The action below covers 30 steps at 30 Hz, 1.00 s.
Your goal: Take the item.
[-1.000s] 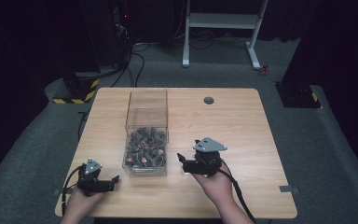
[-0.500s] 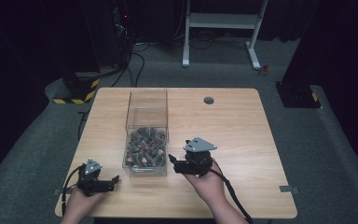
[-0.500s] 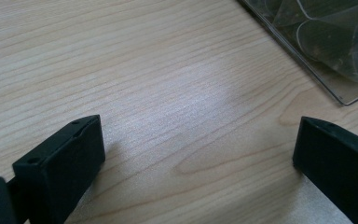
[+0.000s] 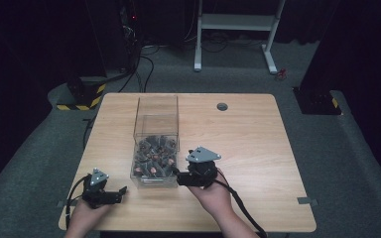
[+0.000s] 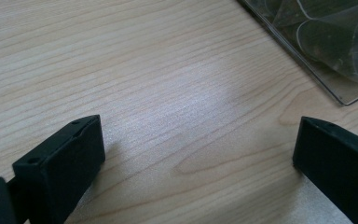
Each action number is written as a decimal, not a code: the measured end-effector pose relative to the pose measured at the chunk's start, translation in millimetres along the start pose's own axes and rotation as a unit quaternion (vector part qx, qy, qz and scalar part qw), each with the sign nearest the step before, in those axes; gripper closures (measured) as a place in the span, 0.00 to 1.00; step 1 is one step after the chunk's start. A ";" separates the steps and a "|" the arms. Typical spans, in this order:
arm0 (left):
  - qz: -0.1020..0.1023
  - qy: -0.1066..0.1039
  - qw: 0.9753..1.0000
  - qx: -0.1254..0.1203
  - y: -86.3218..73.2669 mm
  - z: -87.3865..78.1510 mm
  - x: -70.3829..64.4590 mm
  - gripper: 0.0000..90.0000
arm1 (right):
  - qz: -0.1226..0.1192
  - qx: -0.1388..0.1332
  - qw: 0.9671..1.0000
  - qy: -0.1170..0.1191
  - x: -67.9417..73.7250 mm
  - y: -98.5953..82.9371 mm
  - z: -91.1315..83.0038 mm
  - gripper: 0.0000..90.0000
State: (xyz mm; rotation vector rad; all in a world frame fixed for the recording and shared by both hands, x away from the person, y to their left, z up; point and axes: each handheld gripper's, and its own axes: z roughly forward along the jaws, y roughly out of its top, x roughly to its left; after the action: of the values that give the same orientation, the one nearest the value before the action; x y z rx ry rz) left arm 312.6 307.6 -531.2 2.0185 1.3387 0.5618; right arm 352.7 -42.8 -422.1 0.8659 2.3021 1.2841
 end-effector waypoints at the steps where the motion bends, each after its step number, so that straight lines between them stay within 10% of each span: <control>1: 0.000 0.000 1.000 0.000 0.0 0.0 0.0 0.03 | 0.001 0.001 1.000 0.000 1.1 0.5 0.4 0.24; 30: 0.001 -0.001 1.000 0.000 0.0 0.0 -0.2 0.03 | -0.023 0.014 0.998 0.049 35.9 7.8 28.9 0.29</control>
State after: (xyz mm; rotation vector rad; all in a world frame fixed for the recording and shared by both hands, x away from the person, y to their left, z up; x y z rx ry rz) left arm 312.5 307.4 -531.2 2.0190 1.3360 0.5600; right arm 345.2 2.5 -431.1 0.7710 2.4058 1.3046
